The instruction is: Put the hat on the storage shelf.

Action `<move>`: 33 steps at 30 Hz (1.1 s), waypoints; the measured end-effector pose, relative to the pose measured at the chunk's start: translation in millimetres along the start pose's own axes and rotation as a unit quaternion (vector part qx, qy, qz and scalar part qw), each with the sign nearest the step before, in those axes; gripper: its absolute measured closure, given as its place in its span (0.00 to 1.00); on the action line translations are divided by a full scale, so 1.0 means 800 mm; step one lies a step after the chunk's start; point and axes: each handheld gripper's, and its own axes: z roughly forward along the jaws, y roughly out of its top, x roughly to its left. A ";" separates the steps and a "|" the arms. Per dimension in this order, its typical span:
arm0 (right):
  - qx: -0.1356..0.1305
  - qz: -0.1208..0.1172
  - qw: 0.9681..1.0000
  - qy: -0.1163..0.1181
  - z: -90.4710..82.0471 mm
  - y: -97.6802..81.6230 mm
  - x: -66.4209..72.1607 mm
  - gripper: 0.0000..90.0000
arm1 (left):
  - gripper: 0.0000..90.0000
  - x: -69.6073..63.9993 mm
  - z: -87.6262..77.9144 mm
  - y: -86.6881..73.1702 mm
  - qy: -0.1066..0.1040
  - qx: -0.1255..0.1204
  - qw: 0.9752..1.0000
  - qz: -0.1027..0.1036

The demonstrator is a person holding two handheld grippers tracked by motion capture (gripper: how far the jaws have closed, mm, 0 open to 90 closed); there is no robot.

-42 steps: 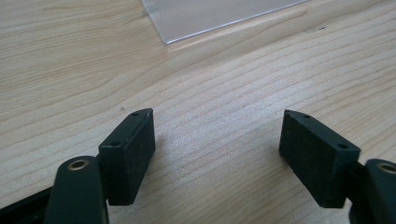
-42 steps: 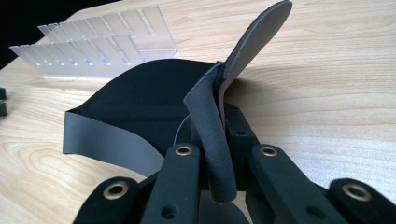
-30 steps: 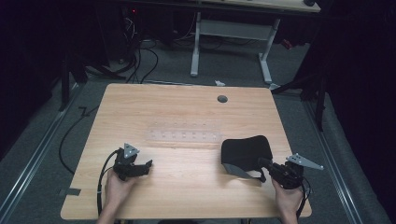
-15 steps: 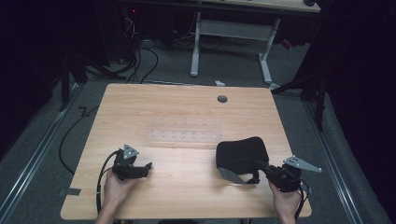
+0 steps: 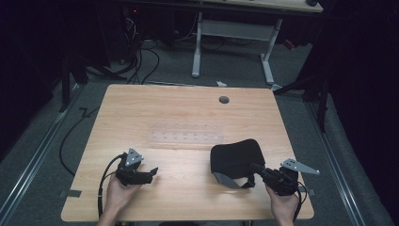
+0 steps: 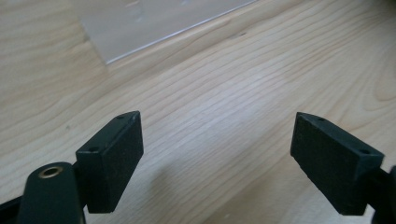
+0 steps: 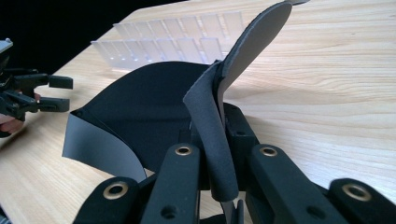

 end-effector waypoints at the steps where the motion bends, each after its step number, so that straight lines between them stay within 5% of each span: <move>1: 0.001 0.002 1.000 0.003 0.001 0.000 0.002 0.95 | 0.19 -0.005 -0.001 0.000 -0.007 -0.003 1.000 0.003; 15: 0.017 -0.015 0.999 0.040 0.022 0.010 0.032 0.95 | 0.18 -0.067 -0.018 0.001 -0.094 0.006 0.994 0.056; 33: 0.041 -0.016 0.995 0.086 0.051 0.016 0.057 0.95 | 0.14 -0.107 -0.016 -0.006 -0.145 0.018 0.986 0.078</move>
